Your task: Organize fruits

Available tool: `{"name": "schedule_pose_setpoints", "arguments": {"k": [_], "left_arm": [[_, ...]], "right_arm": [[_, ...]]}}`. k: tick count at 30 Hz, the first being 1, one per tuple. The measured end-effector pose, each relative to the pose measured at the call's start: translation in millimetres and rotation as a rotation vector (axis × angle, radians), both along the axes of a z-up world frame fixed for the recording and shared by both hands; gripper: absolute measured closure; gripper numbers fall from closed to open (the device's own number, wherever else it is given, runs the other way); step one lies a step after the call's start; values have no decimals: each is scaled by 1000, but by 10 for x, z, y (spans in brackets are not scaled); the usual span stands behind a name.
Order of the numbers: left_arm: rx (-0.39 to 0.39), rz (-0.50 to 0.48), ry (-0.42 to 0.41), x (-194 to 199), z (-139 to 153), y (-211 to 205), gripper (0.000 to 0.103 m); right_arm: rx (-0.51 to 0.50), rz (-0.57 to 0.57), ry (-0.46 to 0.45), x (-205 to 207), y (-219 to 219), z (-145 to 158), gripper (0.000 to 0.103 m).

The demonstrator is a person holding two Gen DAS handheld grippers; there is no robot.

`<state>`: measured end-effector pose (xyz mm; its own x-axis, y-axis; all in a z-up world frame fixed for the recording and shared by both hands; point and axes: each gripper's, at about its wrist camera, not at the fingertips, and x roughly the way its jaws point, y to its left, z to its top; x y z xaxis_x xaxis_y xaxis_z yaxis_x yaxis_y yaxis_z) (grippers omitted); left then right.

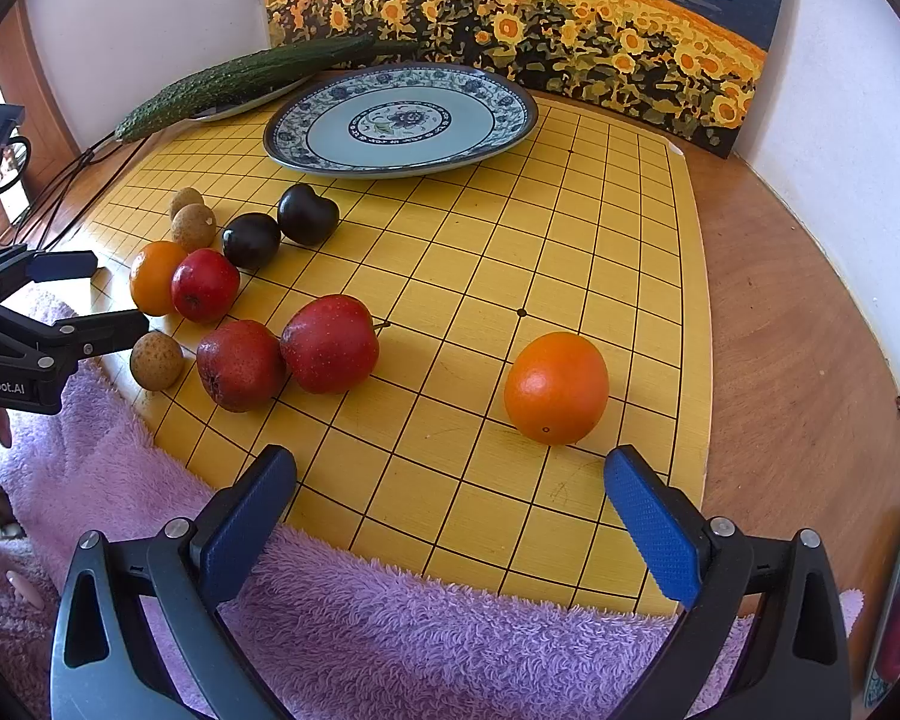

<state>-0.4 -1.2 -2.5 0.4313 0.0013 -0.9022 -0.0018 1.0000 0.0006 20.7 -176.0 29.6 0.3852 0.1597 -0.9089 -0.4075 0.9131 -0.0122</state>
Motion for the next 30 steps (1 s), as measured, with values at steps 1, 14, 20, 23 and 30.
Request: {"name": "schedule_pose_setpoints", "arguments": {"k": [1, 14, 20, 23, 30], "left_arm": [[0, 0, 0, 0, 0, 0, 0], [0, 0, -1, 0, 0, -1, 0], [1, 0, -1, 0, 1, -1, 0], [1, 0, -1, -1, 1, -2, 0], [1, 1, -1, 0, -2, -3, 0]], "right_arm": [[0, 0, 0, 3, 1, 0, 0], [0, 0, 0, 19, 8, 4, 0], [-1, -1, 2, 6, 7, -6, 0], [-2, -1, 2, 7, 7, -6, 0], [-2, 0, 3, 7, 5, -4, 0]]}}
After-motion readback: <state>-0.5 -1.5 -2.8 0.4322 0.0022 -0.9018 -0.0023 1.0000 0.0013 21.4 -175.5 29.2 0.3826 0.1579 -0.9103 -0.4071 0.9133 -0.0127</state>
